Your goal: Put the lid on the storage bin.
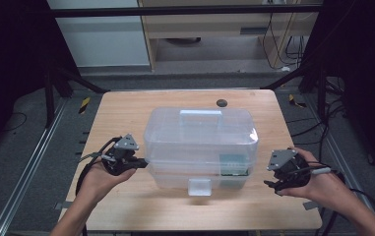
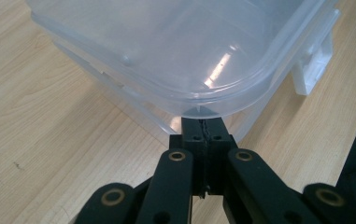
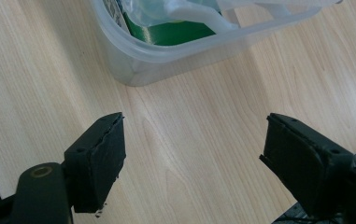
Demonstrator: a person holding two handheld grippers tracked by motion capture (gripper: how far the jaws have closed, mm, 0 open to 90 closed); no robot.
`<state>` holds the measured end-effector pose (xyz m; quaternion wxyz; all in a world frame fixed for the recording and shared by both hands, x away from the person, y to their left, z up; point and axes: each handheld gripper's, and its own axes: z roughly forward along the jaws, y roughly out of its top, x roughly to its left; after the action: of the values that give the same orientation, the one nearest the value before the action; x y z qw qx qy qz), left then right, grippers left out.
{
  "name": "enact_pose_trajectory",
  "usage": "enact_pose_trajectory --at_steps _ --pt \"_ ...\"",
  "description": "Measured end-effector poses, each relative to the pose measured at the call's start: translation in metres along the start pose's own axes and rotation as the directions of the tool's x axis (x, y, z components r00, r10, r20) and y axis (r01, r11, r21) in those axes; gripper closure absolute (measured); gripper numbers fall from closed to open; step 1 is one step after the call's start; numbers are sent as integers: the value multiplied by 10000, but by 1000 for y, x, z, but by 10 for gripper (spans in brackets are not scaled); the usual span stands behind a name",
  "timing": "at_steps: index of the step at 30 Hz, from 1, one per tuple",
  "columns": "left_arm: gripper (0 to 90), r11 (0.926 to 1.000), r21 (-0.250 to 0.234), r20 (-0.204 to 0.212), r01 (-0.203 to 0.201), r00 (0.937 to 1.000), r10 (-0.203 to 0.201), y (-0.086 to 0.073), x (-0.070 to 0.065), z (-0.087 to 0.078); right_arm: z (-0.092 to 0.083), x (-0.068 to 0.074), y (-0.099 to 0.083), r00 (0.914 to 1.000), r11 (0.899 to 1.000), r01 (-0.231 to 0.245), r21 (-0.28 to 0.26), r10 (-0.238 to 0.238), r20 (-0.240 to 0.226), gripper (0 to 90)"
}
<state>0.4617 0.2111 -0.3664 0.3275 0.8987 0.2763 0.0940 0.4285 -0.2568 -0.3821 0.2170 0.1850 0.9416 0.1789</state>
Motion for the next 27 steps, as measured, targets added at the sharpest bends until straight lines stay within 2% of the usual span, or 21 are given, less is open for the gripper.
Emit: enact_pose_trajectory --at_steps 6,10,21,27 --pt "899 10000 41 8 8 10000 -8 -2 -1 3 4 -1 -4 10000 10000 -70 -10 70 50 208" --pt "899 10000 58 51 -17 10000 16 -4 -1 3 7 -2 -5 9996 9996 -281 26 281 81 209" --pt "900 9998 176 131 -51 9999 49 -11 -3 7 17 0 -5 9996 9996 -283 43 283 -21 208" --pt "900 9994 336 56 -95 9999 93 -10 -5 8 20 -2 -5 9992 9993 -383 -17 384 119 206"
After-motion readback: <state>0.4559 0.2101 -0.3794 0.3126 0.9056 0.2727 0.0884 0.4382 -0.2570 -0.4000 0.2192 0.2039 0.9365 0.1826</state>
